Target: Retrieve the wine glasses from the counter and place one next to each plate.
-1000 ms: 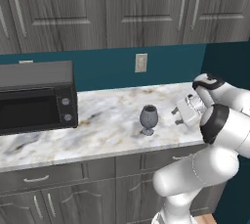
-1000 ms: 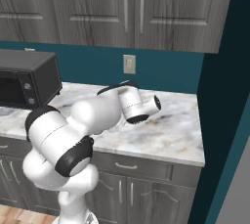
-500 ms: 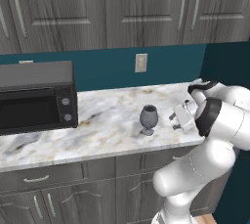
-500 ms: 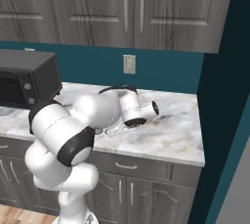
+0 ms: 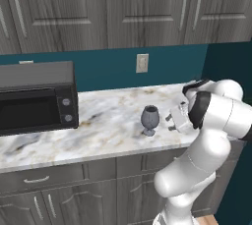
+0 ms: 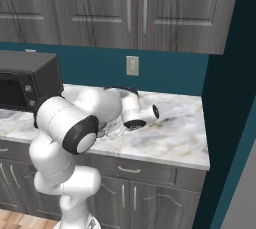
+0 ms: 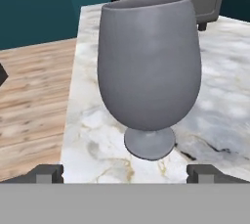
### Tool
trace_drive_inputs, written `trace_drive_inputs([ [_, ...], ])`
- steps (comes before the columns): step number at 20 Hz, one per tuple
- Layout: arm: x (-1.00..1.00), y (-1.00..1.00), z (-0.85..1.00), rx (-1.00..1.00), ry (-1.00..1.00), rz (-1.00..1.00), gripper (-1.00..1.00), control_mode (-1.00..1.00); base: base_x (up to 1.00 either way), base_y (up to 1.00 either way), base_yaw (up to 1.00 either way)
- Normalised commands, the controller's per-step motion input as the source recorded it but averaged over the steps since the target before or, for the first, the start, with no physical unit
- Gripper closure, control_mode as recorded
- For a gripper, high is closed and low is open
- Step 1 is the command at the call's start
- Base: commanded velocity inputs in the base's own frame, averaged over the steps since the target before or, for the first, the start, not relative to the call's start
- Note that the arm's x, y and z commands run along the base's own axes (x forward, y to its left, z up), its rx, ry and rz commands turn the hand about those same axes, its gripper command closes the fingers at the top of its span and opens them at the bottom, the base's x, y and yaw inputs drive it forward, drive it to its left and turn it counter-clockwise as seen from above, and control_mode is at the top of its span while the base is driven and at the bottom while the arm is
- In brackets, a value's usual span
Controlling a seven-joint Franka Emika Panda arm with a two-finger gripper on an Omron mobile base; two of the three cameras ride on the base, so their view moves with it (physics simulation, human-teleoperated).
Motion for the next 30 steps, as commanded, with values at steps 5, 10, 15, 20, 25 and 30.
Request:
trace_drive_inputs([
  [5, 0.17, 0.08, -0.09, 0.01, 0.00, 0.00, -1.00, -1.00, 0.00, 0.00, 0.00],
  [10, 0.11, 0.11, -0.14, 0.05, 0.00, 0.00, -1.00, -1.00, 0.00, 0.00, 0.00],
  [15, 0.07, 0.08, -0.20, 0.05, 0.00, 0.00, -1.00, -1.00, 0.00, 0.00, 0.00],
  [20, 0.08, 0.08, -0.16, 0.04, 0.00, 0.00, -1.00, -1.00, 0.00, 0.00, 0.00],
  [25, 0.08, 0.10, -0.07, 0.01, 0.00, 0.00, -1.00, -1.00, 0.00, 0.00, 0.00],
  [30, 0.01, 0.22, 0.00, 0.00, 0.00, 0.01, -1.00, -1.00, 0.00, 0.00, 0.00],
])
